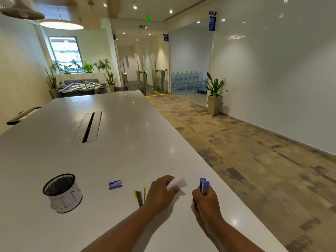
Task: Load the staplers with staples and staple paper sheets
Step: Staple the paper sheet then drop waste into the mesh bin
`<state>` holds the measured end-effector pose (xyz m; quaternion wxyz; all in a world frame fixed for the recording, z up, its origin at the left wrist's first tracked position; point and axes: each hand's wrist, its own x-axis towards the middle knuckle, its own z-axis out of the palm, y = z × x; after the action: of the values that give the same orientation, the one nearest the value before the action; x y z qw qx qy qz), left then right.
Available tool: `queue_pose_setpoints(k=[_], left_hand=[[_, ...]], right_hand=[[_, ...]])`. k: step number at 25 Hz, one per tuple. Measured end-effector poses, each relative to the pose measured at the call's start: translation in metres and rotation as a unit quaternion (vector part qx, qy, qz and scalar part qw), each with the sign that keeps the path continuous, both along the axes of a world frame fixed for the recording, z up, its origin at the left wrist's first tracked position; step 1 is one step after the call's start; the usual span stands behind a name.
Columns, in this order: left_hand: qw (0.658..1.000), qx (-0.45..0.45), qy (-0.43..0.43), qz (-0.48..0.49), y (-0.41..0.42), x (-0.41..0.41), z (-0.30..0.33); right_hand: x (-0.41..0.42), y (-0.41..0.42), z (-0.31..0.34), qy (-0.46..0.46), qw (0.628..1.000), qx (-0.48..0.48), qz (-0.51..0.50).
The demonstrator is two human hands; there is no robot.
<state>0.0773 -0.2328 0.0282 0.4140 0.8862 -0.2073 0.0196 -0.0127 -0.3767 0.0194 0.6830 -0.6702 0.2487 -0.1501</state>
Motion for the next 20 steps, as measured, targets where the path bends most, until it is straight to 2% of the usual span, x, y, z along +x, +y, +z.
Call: queue_pose_setpoints(k=[3, 7, 13, 15, 18, 20], left_hand=[[0.99, -0.111, 0.086, 0.014, 0.031, -0.001, 0.02], [0.953, -0.227, 0.201, 0.004, 0.08, -0.01, 0.033], [0.927, -0.265, 0.264, -0.025, 0.149, -0.039, 0.047], [0.924, -0.277, 0.263, -0.012, 0.166, -0.046, 0.052], [0.941, -0.28, 0.182, 0.05, 0.183, -0.047, 0.055], [0.939, -0.29, 0.147, 0.116, 0.19, -0.043, 0.053]], right_hand=[[0.006, 0.017, 0.014, -0.031, 0.998, 0.009, 0.048], [0.021, 0.06, 0.027, -0.072, 0.988, 0.002, 0.136], [0.036, 0.121, 0.036, -0.088, 0.973, 0.017, 0.213], [0.036, 0.137, 0.039, -0.085, 0.97, 0.004, 0.227], [0.036, 0.154, 0.044, -0.088, 0.962, -0.012, 0.258], [0.038, 0.16, 0.047, -0.088, 0.957, -0.002, 0.275]])
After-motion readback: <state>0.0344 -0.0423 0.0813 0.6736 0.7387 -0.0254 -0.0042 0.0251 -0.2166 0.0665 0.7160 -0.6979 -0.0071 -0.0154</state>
